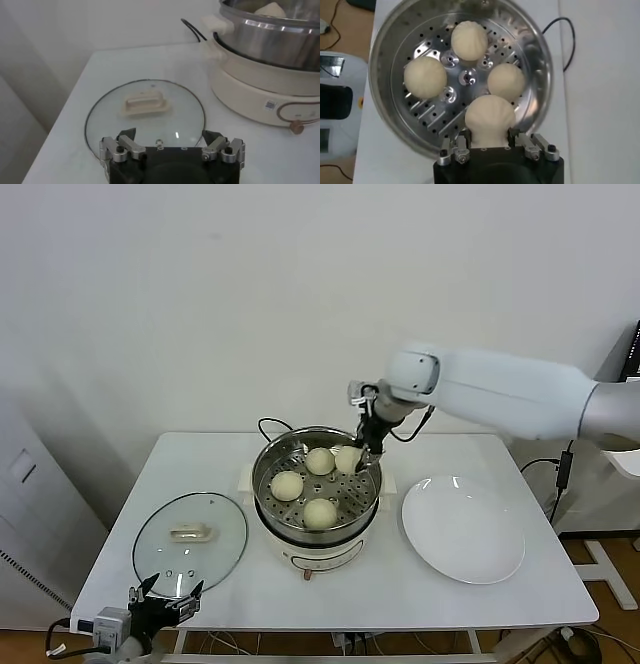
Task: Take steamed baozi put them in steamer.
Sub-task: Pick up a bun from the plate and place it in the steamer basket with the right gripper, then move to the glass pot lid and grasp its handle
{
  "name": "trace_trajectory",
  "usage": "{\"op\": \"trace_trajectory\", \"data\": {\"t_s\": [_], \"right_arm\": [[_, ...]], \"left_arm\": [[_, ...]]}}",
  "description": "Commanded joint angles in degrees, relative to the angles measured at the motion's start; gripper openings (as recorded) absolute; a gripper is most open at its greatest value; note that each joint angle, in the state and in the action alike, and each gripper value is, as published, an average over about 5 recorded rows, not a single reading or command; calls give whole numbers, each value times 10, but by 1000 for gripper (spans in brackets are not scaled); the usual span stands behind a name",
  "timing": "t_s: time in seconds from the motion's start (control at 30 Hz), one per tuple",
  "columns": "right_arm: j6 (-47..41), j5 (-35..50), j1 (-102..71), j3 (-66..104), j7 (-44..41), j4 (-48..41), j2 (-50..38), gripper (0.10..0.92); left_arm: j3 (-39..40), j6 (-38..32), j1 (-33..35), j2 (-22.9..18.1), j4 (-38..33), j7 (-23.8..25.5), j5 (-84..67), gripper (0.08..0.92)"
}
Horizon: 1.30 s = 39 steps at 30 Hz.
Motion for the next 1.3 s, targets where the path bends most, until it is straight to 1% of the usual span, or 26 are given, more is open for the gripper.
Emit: {"op": "trace_trajectory", "data": {"t_s": [0.03, 0.4, 0.5, 0.6, 0.73, 0.83, 0.93, 1.07, 1.17, 1.3], "right_arm": [[-24, 11, -44, -5, 36, -5, 28, 458], [-34, 4, -70, 6, 56, -10, 27, 458], [-35, 6, -71, 8, 57, -12, 27, 470], [-35, 8, -71, 16, 57, -17, 28, 531], [-34, 11, -64, 30, 48, -17, 21, 651], [-33, 16, -52, 51, 36, -11, -3, 736], [-31, 22, -35, 79, 24, -5, -43, 800], [-27, 43, -49, 169, 36, -1, -110, 821], [-21, 75, -102, 282, 77, 4, -161, 822], [11, 85, -224, 449, 137, 14, -221, 823]], "left_arm": [[-1, 0, 2, -2, 1, 1, -1, 823], [1, 0, 0, -2, 2, 0, -1, 823], [0, 1, -1, -2, 2, 0, -1, 823], [0, 1, -1, -2, 2, 0, -1, 823], [0, 1, -1, -4, 1, 0, -1, 823], [-1, 1, 0, -6, 1, 0, -1, 823], [-5, 0, 0, -7, 1, 0, -2, 823], [-9, 0, -4, -14, 0, 1, -3, 823], [-12, 0, -12, -22, 1, 1, -1, 823], [-17, 1, -24, -31, 0, 0, 2, 823]]}}
